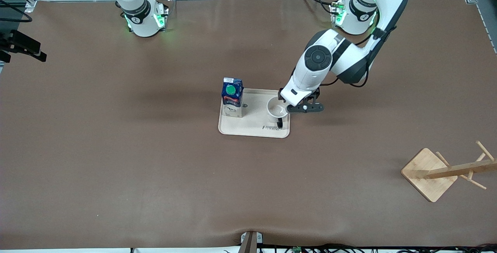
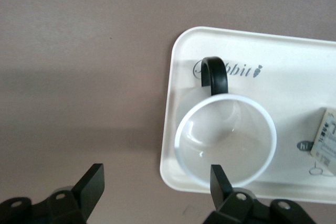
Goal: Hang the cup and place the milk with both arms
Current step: 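Grasp the white mug rim with the left gripper and lift it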
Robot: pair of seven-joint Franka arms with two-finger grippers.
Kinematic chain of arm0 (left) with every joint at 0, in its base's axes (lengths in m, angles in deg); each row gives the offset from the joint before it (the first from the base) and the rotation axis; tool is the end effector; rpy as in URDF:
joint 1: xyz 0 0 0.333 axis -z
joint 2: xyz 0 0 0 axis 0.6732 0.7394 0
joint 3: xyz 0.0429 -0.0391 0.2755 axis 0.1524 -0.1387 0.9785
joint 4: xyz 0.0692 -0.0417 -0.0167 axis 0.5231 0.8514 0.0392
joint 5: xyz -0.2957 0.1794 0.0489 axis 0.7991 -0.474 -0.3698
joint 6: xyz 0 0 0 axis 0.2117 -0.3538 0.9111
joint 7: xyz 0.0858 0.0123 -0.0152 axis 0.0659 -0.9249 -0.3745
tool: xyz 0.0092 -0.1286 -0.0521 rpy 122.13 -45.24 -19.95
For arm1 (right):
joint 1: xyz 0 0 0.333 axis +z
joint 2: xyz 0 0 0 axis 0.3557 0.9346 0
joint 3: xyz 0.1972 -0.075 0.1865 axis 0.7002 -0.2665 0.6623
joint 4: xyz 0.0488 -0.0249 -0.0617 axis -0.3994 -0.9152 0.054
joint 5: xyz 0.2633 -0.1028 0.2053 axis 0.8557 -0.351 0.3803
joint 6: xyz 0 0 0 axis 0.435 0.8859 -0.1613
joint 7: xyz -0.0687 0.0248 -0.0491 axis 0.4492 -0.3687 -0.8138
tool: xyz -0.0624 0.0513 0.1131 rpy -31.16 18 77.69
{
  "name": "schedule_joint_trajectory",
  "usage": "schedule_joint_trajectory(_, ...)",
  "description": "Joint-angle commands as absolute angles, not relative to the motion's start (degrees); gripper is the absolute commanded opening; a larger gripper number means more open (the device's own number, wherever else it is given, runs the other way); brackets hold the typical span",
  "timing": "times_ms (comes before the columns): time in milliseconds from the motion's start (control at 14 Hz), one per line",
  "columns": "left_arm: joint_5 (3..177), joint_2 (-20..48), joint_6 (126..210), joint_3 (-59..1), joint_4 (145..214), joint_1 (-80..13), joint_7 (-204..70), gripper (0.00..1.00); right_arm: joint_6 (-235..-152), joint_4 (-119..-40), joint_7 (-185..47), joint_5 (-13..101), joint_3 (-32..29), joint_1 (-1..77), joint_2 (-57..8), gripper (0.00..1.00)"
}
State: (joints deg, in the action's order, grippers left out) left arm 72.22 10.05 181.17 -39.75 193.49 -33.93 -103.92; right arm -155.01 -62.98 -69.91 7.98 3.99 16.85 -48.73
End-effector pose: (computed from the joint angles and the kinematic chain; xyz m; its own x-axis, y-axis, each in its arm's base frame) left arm 0.4512 -0.3278 0.2571 0.9970 0.0293 -0.0714 0.0311 -0.9992 0.0241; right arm 0.4803 -0.0311 0.5978 0.9961 0.0045 -0.0877 0.0020 -0.9996 -0.0285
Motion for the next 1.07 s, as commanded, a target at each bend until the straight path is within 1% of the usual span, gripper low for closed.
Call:
schedule_joint_trajectory(0,68.98,14.37,183.08,-39.89,190.89,-32.74,-108.23,0.82,-154.68,-63.28,-70.37,9.16,4.31,16.00,-49.23,1.00)
schedule_joint_trajectory(143,68.88,16.58,183.44,-39.81,189.48,-32.30,-109.38,0.77,-154.77,-63.19,-70.37,9.16,4.31,16.00,-49.14,1.00)
schedule_joint_trajectory(214,68.88,17.37,183.44,-39.81,188.86,-32.21,-109.39,0.71,-154.77,-63.19,-70.37,9.16,4.31,16.00,-49.14,1.00)
schedule_joint_trajectory(357,68.88,19.04,183.44,-39.81,187.11,-32.12,-109.39,0.54,-154.77,-63.19,-70.37,9.16,4.31,16.00,-49.14,1.00)
schedule_joint_trajectory(429,68.88,19.83,183.52,-39.72,186.58,-32.03,-109.39,0.47,-154.77,-63.11,-70.37,9.16,4.31,16.00,-49.14,1.00)
schedule_joint_trajectory(643,66.70,22.03,183.44,-39.19,185.87,-31.24,-109.56,0.39,-154.77,-63.11,-70.37,9.16,4.31,15.91,-49.14,1.00)
schedule_joint_trajectory(714,66.25,22.21,183.44,-39.19,185.87,-31.24,-109.65,0.33,-154.77,-63.11,-70.37,9.16,4.31,16.00,-49.14,1.00)
schedule_joint_trajectory(786,66.16,22.47,183.44,-39.19,185.96,-31.24,-109.91,0.23,-154.77,-63.02,-70.37,9.16,4.31,16.00,-49.14,1.00)
schedule_joint_trajectory(857,66.16,22.73,183.35,-39.19,185.96,-31.24,-109.91,0.08,-154.86,-63.02,-70.37,9.16,4.31,16.00,-49.14,1.00)
schedule_joint_trajectory(929,66.16,22.74,183.35,-39.19,185.87,-31.24,-109.91,0.00,-154.86,-63.02,-70.37,9.24,4.31,16.00,-49.05,1.00)
schedule_joint_trajectory(1000,66.16,22.74,183.26,-39.19,185.70,-31.33,-109.74,0.00,-154.94,-63.02,-70.29,9.24,4.31,16.00,-48.97,1.00)
